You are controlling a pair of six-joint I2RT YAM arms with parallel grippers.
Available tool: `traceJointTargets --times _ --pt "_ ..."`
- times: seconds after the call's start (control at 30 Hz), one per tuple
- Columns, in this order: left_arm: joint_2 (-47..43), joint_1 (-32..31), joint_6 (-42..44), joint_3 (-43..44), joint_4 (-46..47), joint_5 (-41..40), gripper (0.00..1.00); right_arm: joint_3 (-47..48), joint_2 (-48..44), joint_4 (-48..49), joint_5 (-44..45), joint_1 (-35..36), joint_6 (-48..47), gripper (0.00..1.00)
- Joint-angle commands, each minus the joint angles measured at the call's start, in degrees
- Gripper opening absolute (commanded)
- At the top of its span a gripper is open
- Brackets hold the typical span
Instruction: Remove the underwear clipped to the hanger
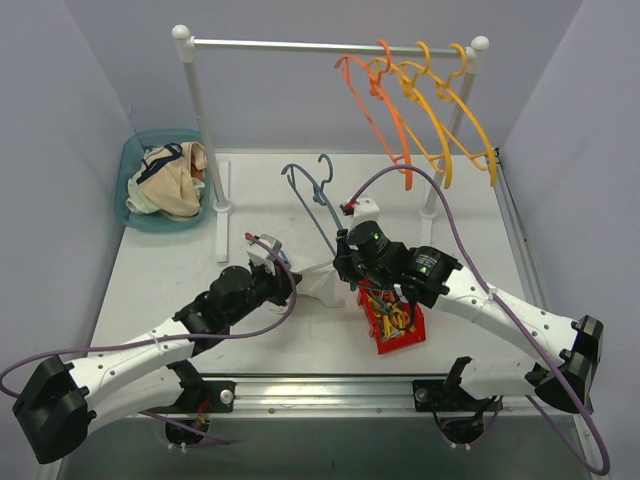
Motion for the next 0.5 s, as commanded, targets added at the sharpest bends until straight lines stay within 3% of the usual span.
traceJointTargets --times 0.0,0.27,0.47 --pt "-0.23 0.26 0.52 1.37 -8.76 -7.43 0.02 3.11 -1.94 -0.36 2.63 -1.34 -1.55 0.0" --pt "0.12 1.66 -0.96 5.42 -16.77 -17.53 0.03 1.35 -4.14 -0.45 -4.13 -2.14 -1.46 0.01" --pt "2.84 8.16 -3.25 8.67 -18.09 -17.73 0.03 -2.42 -4.84 -0.54 -8.71 -2.22 -0.24 0.0"
